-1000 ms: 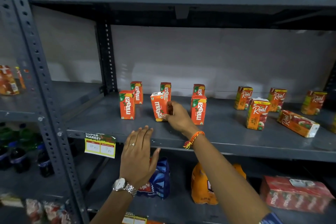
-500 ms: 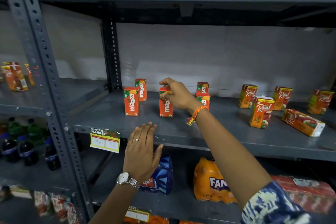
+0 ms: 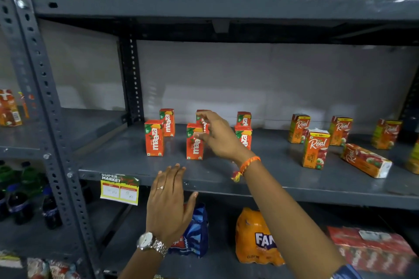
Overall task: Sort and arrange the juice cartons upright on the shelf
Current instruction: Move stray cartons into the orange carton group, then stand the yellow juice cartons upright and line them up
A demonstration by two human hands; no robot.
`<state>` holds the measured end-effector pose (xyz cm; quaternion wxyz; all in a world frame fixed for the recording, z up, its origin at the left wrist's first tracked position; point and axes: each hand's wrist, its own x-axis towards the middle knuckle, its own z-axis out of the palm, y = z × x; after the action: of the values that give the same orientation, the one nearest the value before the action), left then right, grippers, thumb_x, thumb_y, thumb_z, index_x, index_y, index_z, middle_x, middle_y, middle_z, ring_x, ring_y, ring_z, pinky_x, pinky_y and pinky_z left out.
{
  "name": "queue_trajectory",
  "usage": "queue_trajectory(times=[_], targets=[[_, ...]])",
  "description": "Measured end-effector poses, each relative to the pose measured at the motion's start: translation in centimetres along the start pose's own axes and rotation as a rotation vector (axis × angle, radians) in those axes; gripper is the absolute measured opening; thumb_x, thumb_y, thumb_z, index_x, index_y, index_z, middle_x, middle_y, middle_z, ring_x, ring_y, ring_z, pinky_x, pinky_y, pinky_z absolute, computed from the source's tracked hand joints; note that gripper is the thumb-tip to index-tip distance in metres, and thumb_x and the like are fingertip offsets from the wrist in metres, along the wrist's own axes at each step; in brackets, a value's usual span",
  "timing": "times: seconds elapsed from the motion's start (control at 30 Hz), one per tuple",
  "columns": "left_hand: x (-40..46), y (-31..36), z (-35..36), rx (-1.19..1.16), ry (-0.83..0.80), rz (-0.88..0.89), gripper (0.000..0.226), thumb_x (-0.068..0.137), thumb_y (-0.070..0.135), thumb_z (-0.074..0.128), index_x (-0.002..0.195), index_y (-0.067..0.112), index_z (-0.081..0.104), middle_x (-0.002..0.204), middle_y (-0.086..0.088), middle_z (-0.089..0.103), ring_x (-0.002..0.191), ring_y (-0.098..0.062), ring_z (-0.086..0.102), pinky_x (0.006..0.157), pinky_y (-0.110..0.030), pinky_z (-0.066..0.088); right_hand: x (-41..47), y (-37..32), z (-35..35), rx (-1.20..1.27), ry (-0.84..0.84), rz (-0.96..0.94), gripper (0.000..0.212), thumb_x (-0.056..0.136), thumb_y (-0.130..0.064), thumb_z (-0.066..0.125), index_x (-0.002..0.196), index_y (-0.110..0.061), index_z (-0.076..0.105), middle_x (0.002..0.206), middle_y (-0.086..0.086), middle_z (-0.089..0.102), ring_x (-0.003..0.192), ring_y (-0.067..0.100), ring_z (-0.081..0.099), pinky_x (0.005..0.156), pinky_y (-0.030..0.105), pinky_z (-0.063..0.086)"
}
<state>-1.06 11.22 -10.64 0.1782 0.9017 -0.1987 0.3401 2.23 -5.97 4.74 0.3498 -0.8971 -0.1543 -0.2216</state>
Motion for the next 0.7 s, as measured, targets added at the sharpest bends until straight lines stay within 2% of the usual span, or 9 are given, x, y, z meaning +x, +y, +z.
queue_trajectory(times=[0.13,0.2,0.3,0.37,0.47,0.57,0.7], targets=[[-0.3,1.9,0.7,-0.019,0.03,0.006,0.065,0.091,0.049,0.045,0.142,0.009,0.047,0.149,-0.009,0.047,0.14,-0.027,0.04,0.119,-0.043,0.022,-4.5,0.8,-4.1,0.157,0.208,-0.069,0.048,0.089,-0.014,0.067,0.134,-0.02,0.051,0.135,-0.004,0.052,0.125,0.006,0.051,0.103,0.023,0.046],[-0.3,3.7,1.5,-0.044,0.046,0.098,0.065,0.091,0.048,0.047,0.143,0.009,0.047,0.151,-0.007,0.046,0.142,-0.026,0.037,0.121,-0.041,0.02,-7.2,2.2,-7.0,0.189,0.312,-0.052,0.044,0.088,-0.011,0.067,0.129,-0.022,0.055,0.13,-0.006,0.055,0.12,0.004,0.054,0.097,0.02,0.05],[0.0,7.5,2.8,-0.087,0.061,0.218,0.065,0.092,0.05,0.044,0.144,0.01,0.047,0.151,-0.005,0.046,0.143,-0.024,0.036,0.119,-0.039,0.022,-10.7,5.4,-11.8,0.103,0.508,0.041,0.039,0.087,-0.011,0.068,0.121,-0.028,0.058,0.121,-0.007,0.061,0.113,0.002,0.058,0.088,0.014,0.051],[0.6,10.4,3.6,-0.102,0.054,0.274,0.066,0.093,0.051,0.042,0.144,0.01,0.048,0.15,-0.005,0.048,0.142,-0.023,0.037,0.117,-0.04,0.024,-12.7,8.0,-15.5,0.061,0.653,0.138,0.035,0.086,-0.008,0.068,0.114,-0.028,0.059,0.112,-0.004,0.065,0.106,0.009,0.063,0.085,0.018,0.051],[1.4,14.6,4.7,-0.128,0.023,0.319,0.066,0.092,0.049,0.046,0.144,0.009,0.047,0.151,-0.005,0.046,0.141,-0.022,0.04,0.117,-0.038,0.024,-15.4,11.8,-20.3,-0.029,0.785,0.305,0.029,0.086,-0.003,0.066,0.112,-0.016,0.061,0.105,0.004,0.068,0.098,0.022,0.066,0.085,0.034,0.055],[2.1,18.3,5.6,-0.115,-0.006,0.339,0.064,0.092,0.047,0.046,0.143,0.009,0.048,0.151,-0.006,0.046,0.138,-0.023,0.045,0.115,-0.038,0.025,-17.1,15.2,-23.6,-0.243,0.739,0.467,0.033,0.085,-0.009,0.068,0.117,-0.004,0.059,0.111,0.013,0.068,0.1,0.026,0.064,0.082,0.033,0.049],[2.4,22.2,6.4,-0.1,-0.014,0.33,0.065,0.091,0.049,0.049,0.143,0.01,0.048,0.147,-0.007,0.05,0.134,-0.023,0.05,0.114,-0.037,0.027,-17.3,18.3,-25.9,-0.482,0.462,0.704,0.052,0.086,-0.032,0.067,0.125,-0.001,0.052,0.127,0.023,0.057,0.119,0.042,0.053,0.096,0.045,0.048]])
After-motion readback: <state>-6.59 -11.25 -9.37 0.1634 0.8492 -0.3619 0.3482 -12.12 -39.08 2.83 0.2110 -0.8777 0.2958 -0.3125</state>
